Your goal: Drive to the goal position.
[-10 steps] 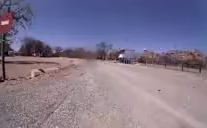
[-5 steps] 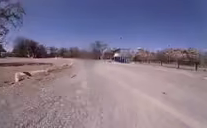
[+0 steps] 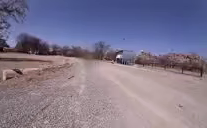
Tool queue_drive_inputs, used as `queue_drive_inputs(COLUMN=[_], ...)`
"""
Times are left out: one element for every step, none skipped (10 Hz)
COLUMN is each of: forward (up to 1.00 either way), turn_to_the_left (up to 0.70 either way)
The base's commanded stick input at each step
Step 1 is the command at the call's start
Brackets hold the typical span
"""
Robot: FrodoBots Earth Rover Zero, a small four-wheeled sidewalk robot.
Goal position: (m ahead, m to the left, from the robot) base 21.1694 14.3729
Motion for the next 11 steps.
queue_drive_inputs(forward=[1.00,1.00,1.00,1.00,1.00,1.00,1.00,1.00,1.00,1.00,1.00], turn_to_the_left=[0.00,0.00,0.00,0.00,0.00,0.00,0.00,0.00,0.00,0.00,0.00])
